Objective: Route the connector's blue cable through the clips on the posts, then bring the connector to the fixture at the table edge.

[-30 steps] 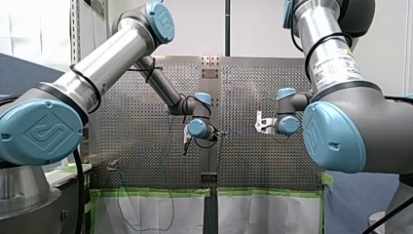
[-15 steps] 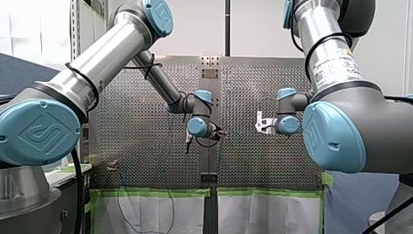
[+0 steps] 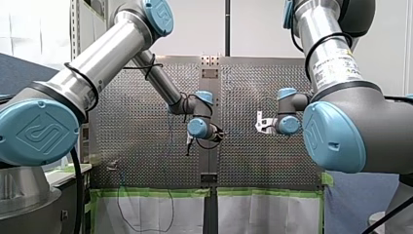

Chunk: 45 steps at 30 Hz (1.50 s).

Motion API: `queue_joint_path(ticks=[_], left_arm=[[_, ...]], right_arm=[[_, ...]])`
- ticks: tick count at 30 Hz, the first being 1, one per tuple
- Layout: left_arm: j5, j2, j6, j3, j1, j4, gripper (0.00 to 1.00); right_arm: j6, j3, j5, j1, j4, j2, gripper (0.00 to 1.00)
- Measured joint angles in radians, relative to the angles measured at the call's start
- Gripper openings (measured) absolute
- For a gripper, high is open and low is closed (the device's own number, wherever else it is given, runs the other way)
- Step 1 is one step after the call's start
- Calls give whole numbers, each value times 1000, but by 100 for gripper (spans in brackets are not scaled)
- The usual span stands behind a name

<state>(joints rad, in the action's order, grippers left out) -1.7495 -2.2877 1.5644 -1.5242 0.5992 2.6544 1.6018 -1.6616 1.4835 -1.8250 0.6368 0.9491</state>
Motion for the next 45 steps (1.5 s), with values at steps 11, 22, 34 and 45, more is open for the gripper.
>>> queue_joint_path(ticks=[11,22,34,45], left_arm=[[-4,1,-1,0,20,2,100],[-9,4,-3,-2,35,1,100],[-14,11,-6,-2,50,1,100],[-15,12,-5,-2,54,3,100]], right_arm=[[0,-1,-1,0,2,0,0],[1,0,-1,2,1,0,0],[3,0,-1,3,0,0,0],[2,0,-1,6,-3,0,0]])
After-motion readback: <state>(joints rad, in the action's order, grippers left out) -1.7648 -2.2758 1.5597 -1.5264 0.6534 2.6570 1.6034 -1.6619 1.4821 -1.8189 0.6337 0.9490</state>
